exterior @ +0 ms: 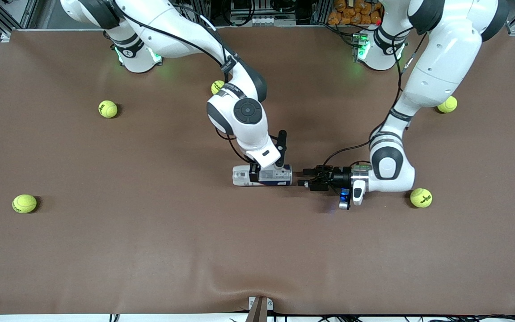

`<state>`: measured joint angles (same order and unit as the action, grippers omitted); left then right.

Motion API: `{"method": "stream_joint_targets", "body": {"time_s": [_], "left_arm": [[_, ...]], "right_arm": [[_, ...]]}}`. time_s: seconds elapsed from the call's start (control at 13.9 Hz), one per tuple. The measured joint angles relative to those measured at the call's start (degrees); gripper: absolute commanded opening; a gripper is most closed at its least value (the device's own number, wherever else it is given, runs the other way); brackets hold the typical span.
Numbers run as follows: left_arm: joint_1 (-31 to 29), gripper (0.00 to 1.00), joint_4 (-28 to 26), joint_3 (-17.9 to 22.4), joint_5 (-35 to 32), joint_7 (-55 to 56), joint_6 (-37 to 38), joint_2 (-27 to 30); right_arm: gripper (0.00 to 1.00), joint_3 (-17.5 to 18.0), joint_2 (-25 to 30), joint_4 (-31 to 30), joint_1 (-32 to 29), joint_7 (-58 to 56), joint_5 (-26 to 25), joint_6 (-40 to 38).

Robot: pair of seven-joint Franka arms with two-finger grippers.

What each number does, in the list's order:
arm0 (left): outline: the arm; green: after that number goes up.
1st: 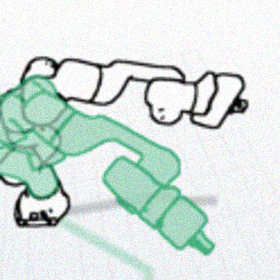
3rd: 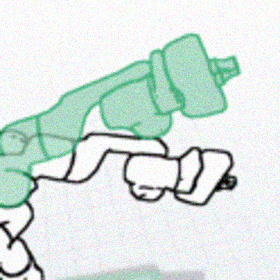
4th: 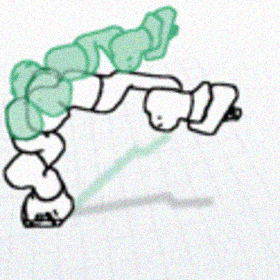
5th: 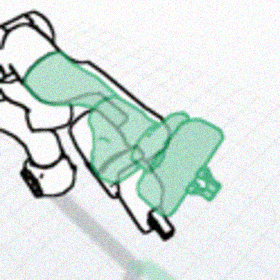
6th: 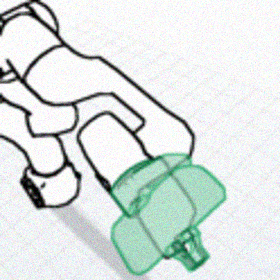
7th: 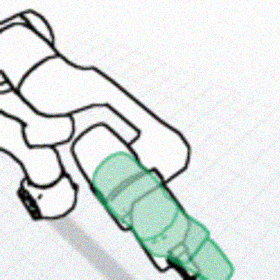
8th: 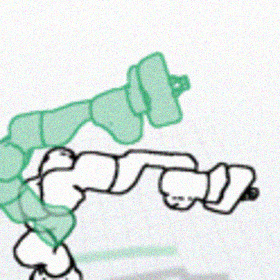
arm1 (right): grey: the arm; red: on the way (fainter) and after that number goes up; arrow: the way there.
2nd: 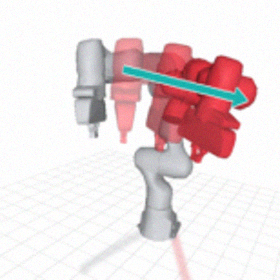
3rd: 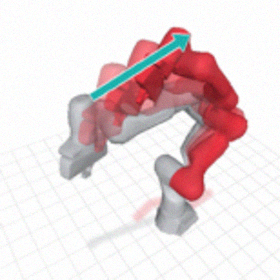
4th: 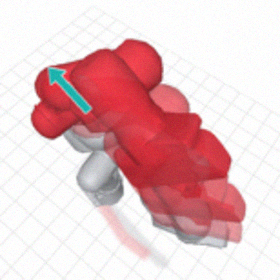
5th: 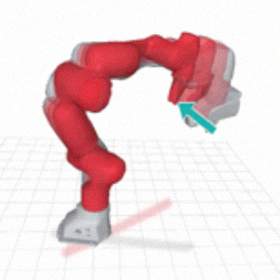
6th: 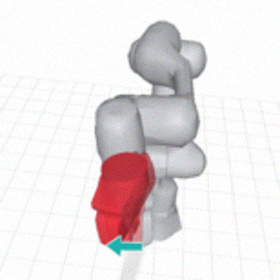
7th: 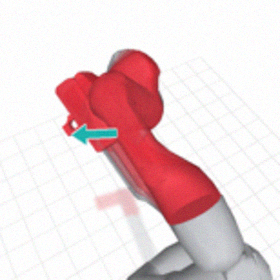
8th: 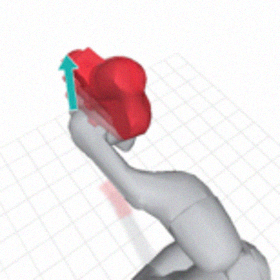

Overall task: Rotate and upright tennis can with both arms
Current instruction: 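Grasp the can's end with the left gripper while the right gripper holds, then release the can with the right gripper and withdraw it to rest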

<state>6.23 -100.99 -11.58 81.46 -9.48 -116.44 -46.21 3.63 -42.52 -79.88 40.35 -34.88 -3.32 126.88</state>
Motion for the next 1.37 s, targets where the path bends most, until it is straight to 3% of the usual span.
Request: {"method": "stream_joint_targets", "body": {"time_s": [0.22,0.36,0.5,0.72,0.87,1.08,1.37], "left_arm": [[3.01,0.85,0.01,-0.02,1.82,-0.74,-1.57,-0.59],[4.32,0.74,-0.02,-0.01,3.54,-0.85,-1.64,-0.70],[5.87,0.49,-0.03,-0.01,8.69,-2.25,-1.65,-0.85],[9.09,0.03,0.11,0.00,16.44,-3.28,-3.30,-1.05],[9.79,0.00,1.19,0.03,17.40,-3.31,-4.69,-1.03],[9.33,0.00,3.60,0.73,17.01,-2.25,-5.01,-0.24],[9.18,0.00,9.75,0.76,6.32,14.36,-5.19,2.77]], "right_arm": [[1.00,-0.24,2.22,0.07,-3.47,6.99,0.31,-1.61],[1.00,-0.45,3.91,0.10,-7.06,11.03,0.34,-2.09],[1.00,-0.66,5.61,0.08,-11.64,13.14,0.35,-2.19],[1.00,-0.78,8.50,-0.07,-20.02,13.97,0.40,-2.57],[1.00,-0.81,12.09,-1.06,-25.63,14.03,0.42,-4.96],[1.00,-0.90,20.06,-2.82,-32.64,14.03,0.79,-15.81],[1.00,-5.20,29.25,-4.05,-35.26,14.54,3.59,-27.72]]}}
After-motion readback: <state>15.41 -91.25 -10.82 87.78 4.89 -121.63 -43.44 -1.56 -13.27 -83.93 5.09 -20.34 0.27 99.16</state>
